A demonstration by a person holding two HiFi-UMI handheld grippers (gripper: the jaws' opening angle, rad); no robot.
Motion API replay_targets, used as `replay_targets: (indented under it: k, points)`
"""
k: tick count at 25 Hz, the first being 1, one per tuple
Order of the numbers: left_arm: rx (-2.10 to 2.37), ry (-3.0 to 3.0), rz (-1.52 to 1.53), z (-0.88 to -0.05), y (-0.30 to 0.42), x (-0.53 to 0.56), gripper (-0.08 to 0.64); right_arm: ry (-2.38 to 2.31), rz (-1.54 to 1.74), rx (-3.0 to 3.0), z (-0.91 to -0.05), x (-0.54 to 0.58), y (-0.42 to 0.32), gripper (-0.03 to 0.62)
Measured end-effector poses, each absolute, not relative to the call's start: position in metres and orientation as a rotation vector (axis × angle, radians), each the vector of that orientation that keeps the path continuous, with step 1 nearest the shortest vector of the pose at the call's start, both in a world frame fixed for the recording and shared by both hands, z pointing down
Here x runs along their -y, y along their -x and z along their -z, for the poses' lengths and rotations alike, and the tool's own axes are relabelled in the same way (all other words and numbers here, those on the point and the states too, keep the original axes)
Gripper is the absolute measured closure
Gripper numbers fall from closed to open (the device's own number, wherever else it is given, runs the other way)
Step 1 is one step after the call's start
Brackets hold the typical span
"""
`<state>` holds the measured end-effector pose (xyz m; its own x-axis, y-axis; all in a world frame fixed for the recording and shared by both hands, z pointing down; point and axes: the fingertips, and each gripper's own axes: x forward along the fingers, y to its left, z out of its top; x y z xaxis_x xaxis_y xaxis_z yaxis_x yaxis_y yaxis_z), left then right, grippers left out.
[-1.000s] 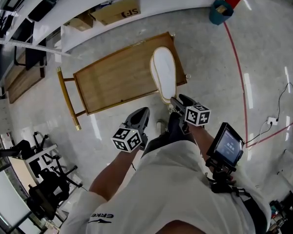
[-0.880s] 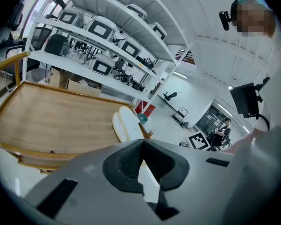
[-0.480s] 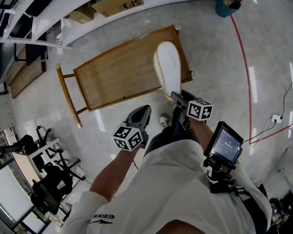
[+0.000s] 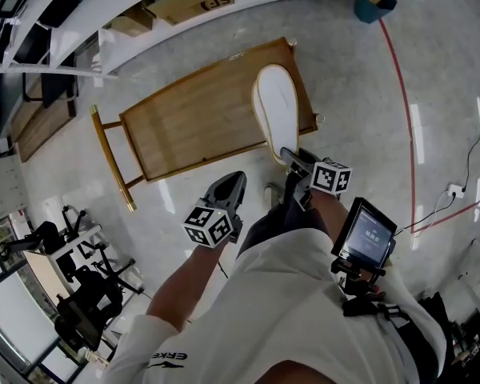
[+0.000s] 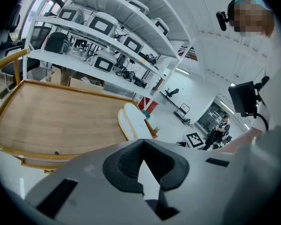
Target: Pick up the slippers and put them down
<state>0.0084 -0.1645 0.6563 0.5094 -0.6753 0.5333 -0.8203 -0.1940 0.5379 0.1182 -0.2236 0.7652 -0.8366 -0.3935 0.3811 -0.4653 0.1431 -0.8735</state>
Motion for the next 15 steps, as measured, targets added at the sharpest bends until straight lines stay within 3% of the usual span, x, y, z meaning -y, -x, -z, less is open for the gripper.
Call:
replay_targets:
  k: [2,15]
  points:
    - [1.227,-1.936,-0.224,-0.657,-0.007,0.166,0.557,-0.891,-1.815,2.325,-0.766,0.225,-0.12,0.445]
    - [1.228,-1.961,-0.198,-0.647,-0.004,0.167,0.557,-0.951,-1.736,2.352,-0.75,0.232,-0.122,0.517]
